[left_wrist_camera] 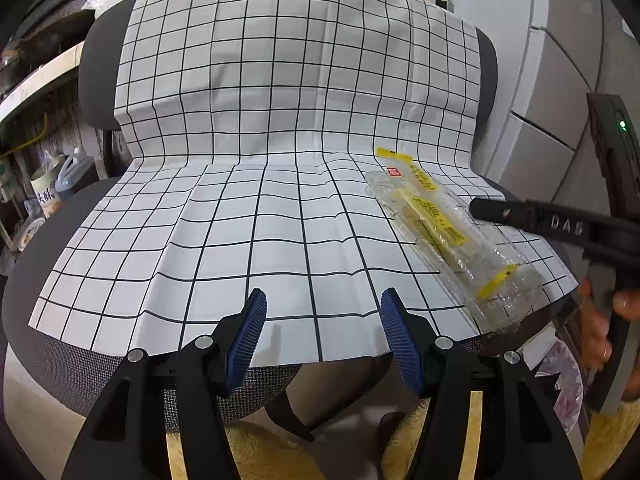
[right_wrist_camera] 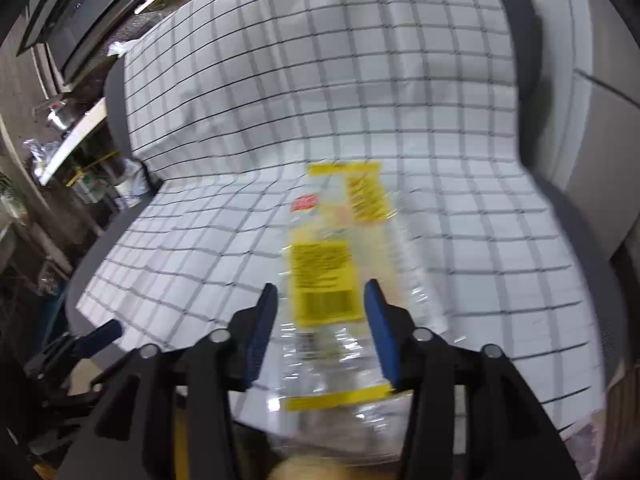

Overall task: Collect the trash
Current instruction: 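Grasp the clear plastic package with yellow labels with the right tool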

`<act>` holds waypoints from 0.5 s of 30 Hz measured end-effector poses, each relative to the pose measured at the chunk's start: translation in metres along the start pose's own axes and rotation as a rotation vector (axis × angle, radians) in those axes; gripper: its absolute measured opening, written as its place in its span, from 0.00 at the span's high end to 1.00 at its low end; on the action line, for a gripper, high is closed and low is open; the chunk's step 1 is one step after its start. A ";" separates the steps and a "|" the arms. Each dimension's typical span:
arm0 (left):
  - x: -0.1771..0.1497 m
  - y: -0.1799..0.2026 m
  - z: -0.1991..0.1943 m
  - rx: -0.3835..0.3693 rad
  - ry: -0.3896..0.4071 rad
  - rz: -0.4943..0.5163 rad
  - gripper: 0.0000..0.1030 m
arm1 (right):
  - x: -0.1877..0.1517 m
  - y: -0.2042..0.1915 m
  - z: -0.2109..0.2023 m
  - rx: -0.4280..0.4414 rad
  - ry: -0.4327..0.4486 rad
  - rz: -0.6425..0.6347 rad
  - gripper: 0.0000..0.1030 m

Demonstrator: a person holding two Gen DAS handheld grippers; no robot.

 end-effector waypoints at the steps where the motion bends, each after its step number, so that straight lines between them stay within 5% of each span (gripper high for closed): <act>1: 0.000 0.001 0.000 0.001 -0.001 0.001 0.41 | 0.003 0.005 0.002 -0.013 -0.009 -0.020 0.38; 11: 0.005 0.016 0.015 0.004 -0.015 0.033 0.41 | 0.030 0.019 0.063 0.071 -0.123 -0.183 0.28; 15: 0.008 0.017 0.020 0.014 -0.020 0.034 0.41 | 0.031 0.023 0.091 0.025 -0.182 -0.177 0.14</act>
Point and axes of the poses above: each gripper's, at about its wrist camera, not at the fingertips, and z roughly the way its jaws point, y to its right, x to its top, the point moved 3 cm from there along z, roughly the way its jaws point, and after that the axes turned 1 degree about x, right-handed, at the moved point
